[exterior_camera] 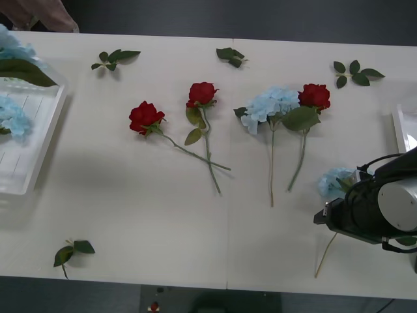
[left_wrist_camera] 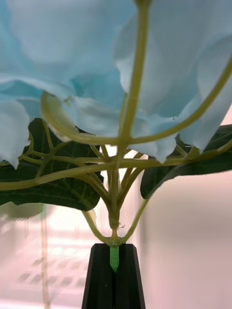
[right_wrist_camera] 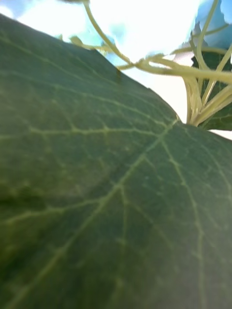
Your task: Put the red flowers into the right box and the blue flowers into the left box
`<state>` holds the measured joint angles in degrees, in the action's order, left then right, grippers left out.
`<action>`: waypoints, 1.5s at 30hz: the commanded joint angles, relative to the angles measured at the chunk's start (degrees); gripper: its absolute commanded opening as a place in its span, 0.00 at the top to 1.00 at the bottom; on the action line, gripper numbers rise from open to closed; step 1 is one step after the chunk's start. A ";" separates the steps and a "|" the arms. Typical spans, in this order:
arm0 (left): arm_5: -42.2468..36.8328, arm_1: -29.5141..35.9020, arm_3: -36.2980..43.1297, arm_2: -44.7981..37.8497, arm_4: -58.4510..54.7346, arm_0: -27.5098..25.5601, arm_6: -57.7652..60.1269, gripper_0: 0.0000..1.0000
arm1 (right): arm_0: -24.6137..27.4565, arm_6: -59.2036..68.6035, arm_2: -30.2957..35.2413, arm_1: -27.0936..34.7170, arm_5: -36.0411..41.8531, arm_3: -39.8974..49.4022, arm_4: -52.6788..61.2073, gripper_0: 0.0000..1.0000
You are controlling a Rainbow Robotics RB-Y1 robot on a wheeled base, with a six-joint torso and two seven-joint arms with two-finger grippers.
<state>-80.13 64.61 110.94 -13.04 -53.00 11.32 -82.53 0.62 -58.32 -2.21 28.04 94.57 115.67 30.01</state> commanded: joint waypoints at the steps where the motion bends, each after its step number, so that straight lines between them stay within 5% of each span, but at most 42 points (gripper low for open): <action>1: 2.61 1.74 -3.63 -2.17 3.08 -4.38 -1.05 1.00 | 0.08 1.89 0.81 -1.23 -0.53 -0.09 -0.83 0.00; 5: 12.10 1.74 -10.40 -3.57 7.38 -9.13 -1.49 1.00 | 0.08 1.37 0.63 -1.49 -2.64 -2.38 -1.98 0.00; 12: 21.59 1.74 -19.71 -2.34 8.44 -6.84 -1.84 1.00 | 0.08 0.84 -0.25 -1.49 -5.45 -4.84 -3.29 0.00; 33: 35.92 0.42 -52.67 24.55 11.07 22.25 -2.55 1.00 | -0.36 0.93 -1.39 -2.20 -8.44 -7.92 -5.14 0.00; 35: 37.24 -0.63 -54.78 25.87 11.51 23.92 -2.63 1.00 | -0.27 0.93 -1.48 -2.37 -8.44 -7.92 -5.23 0.25; 36: 37.59 -0.98 -55.48 26.22 11.69 24.36 -2.72 0.95 | -0.36 1.02 -1.48 -2.37 -8.35 -7.92 -5.32 0.46; 38: 38.03 -1.42 -56.10 26.75 12.04 24.80 -2.72 0.78 | -0.36 1.10 -1.57 -2.37 -8.44 -7.92 -5.40 0.88; 39: 38.29 -1.42 -56.10 27.01 12.04 24.80 -2.72 0.66 | -0.27 1.10 -1.57 -2.37 -8.44 -7.92 -5.49 0.99; 42: 39.26 -1.42 -55.84 27.81 12.04 24.71 -2.72 0.37 | -0.36 1.19 -1.57 -2.37 -8.35 -7.92 -5.49 1.00; 45: 39.79 -1.42 -55.75 27.98 11.95 24.71 -2.63 0.20 | -0.36 1.19 -1.57 -2.37 -8.26 -7.92 -5.49 1.00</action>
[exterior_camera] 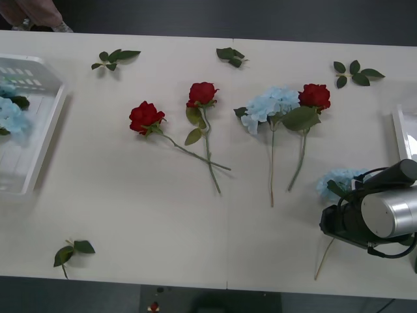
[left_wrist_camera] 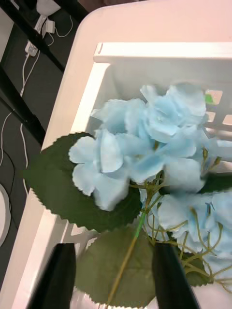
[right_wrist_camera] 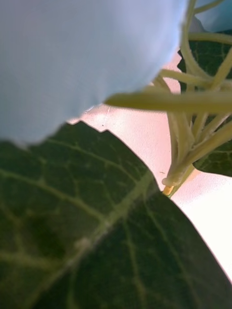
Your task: Put the red flowers into the right box and the blue flowers into the left box
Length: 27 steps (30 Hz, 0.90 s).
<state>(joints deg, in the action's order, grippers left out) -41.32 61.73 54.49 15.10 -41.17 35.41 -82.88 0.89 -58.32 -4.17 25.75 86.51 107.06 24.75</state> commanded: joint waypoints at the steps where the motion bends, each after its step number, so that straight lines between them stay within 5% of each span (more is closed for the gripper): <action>1: 1.06 1.46 0.70 -0.16 0.04 0.71 -2.28 0.15 | -0.62 1.28 0.39 -0.08 -0.20 0.70 -0.23 1.00; 8: 1.24 1.99 1.76 -0.16 -2.69 0.54 -2.02 0.01 | -1.59 1.28 1.53 0.18 0.85 0.87 -0.31 1.00; 18: -11.07 4.54 9.23 -2.45 -13.67 0.54 -0.09 0.00 | -2.73 1.02 6.80 1.23 8.68 8.87 0.56 1.00; 27: -15.55 3.31 18.37 -2.71 -14.90 0.54 20.65 0.00 | -8.18 -3.73 15.42 1.85 20.10 15.64 2.06 1.00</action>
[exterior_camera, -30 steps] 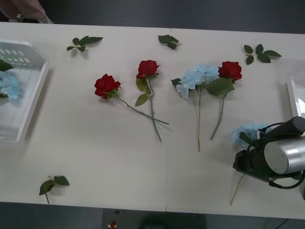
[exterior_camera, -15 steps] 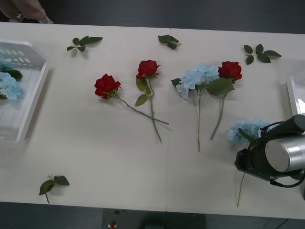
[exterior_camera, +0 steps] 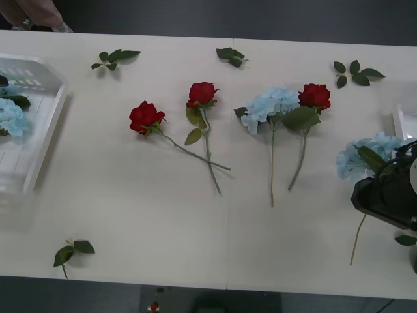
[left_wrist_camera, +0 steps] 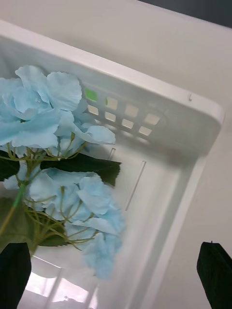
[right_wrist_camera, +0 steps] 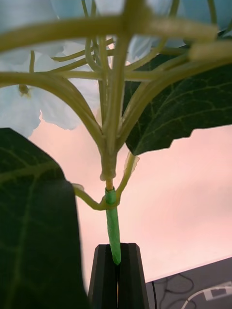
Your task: Put the red flowers into the right box and the blue flowers into the left box
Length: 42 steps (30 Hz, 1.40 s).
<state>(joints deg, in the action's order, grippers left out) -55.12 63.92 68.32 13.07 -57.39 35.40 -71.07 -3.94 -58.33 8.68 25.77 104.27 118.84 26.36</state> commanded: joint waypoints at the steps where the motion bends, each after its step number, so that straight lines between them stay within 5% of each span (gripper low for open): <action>1: -2.54 0.77 5.59 -0.67 1.84 0.55 11.13 0.00 | -4.14 -5.30 3.71 1.74 2.96 4.12 0.71 1.00; 9: -5.09 -1.69 12.01 -0.59 5.71 0.46 24.49 0.00 | -10.38 -19.80 10.48 1.74 4.01 4.04 6.59 1.00; 19: -5.09 -2.04 18.16 -2.34 4.39 -0.42 24.23 0.00 | -19.61 -38.17 13.47 0.95 3.66 3.86 17.58 1.00; 29: -5.18 -10.39 35.56 -16.85 -0.62 -13.96 13.68 0.00 | -26.56 -53.55 16.63 -1.95 -3.55 -5.72 38.41 1.00; 42: -2.54 -22.52 52.53 -12.36 0.17 -17.21 14.56 0.00 | -28.49 -56.63 13.64 -4.06 -12.69 -7.30 55.55 1.00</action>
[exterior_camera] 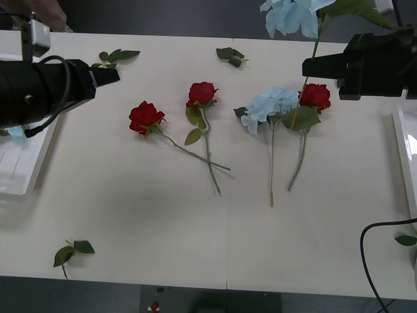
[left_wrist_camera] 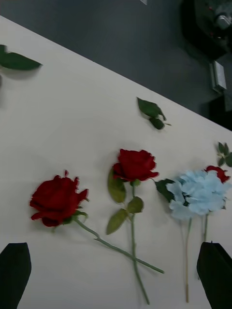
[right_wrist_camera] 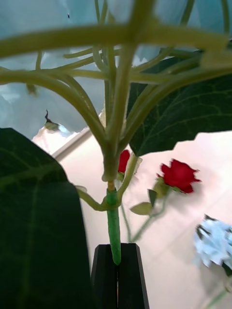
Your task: Put the red flowers into the right box and the blue flowers into the left box
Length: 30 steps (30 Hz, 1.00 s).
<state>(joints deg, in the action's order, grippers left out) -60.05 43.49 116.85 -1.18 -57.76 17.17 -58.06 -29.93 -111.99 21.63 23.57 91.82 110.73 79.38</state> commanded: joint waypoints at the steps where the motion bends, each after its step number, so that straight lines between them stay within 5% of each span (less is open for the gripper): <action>1: 3.98 -2.97 4.87 3.38 0.90 1.02 1.37 0.00 | -3.12 -2.79 0.69 -2.39 -0.33 0.81 3.33 1.00; 21: 18.92 -12.11 10.24 22.98 17.68 4.89 1.63 0.00 | -9.36 6.44 -3.26 -8.02 -1.12 -6.75 9.13 1.00; 30: 18.92 -8.95 21.57 24.91 18.74 -0.39 1.37 0.00 | -9.27 14.17 -5.55 -8.02 -1.03 -6.75 9.48 1.00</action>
<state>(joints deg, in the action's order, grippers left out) -41.85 32.25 133.44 24.40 -39.32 18.93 -58.04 -37.86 -99.17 15.83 15.69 90.83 102.84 88.66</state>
